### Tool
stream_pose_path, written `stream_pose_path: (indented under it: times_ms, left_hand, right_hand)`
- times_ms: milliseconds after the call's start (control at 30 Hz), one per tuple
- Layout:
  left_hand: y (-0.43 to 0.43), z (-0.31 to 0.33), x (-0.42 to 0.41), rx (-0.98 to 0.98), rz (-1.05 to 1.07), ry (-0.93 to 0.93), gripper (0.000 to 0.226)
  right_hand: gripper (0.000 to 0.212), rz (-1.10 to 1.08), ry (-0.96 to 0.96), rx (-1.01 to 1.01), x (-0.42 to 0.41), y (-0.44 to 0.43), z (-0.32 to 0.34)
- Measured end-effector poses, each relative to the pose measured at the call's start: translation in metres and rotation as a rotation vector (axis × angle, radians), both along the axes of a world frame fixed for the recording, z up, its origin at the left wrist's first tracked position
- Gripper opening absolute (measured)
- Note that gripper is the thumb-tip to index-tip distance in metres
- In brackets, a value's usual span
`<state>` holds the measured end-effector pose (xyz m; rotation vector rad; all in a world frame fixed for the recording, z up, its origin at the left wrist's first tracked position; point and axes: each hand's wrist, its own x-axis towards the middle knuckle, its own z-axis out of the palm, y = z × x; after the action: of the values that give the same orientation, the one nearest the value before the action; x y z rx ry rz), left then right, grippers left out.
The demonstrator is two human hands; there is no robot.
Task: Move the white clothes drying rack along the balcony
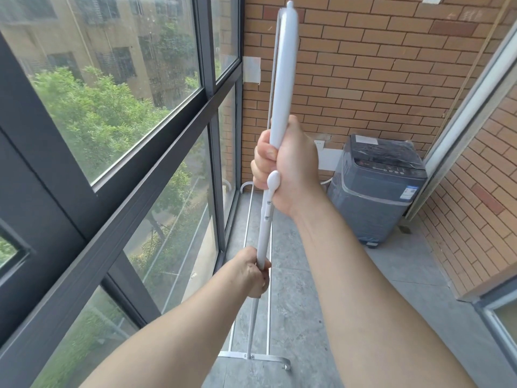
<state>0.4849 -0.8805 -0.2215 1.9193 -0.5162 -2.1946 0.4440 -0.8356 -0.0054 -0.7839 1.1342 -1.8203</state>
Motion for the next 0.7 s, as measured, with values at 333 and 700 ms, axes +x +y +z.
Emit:
stream_pose_path:
  times_ms: [333,700]
  left_hand:
    - [0.002,0.002,0.018,0.077,-0.064,0.156,0.013]
    - [0.017,-0.003,0.038,-0.04,-0.145,0.168,0.044]
  right_hand:
    - [0.052,-0.008,0.054,-0.025,0.001,0.001,-0.008]
    - [0.061,-0.071,0.251,0.021,0.002,0.02,-0.014]
